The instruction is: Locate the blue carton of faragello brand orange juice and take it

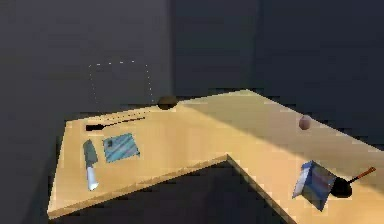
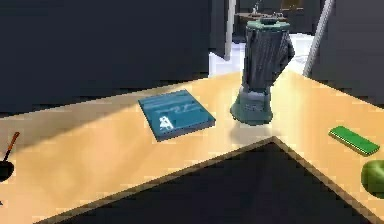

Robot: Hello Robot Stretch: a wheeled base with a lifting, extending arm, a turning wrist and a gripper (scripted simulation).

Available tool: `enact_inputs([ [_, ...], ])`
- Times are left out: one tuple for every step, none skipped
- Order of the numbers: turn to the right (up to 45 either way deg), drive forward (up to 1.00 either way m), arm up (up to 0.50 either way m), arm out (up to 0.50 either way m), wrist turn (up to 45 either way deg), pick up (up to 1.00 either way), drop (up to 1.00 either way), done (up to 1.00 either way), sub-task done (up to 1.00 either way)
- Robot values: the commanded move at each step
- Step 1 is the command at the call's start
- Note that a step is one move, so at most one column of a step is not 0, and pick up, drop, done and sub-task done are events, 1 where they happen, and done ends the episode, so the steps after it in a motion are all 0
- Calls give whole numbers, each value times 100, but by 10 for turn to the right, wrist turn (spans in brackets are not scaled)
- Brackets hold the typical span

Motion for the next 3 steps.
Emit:
enact_inputs([
  [-450,0,0,0,0,0,0,0,0],
  [0,0,50,0,0,0,0,0,0],
  [0,0,38,0,0,0,0,0,0],
])
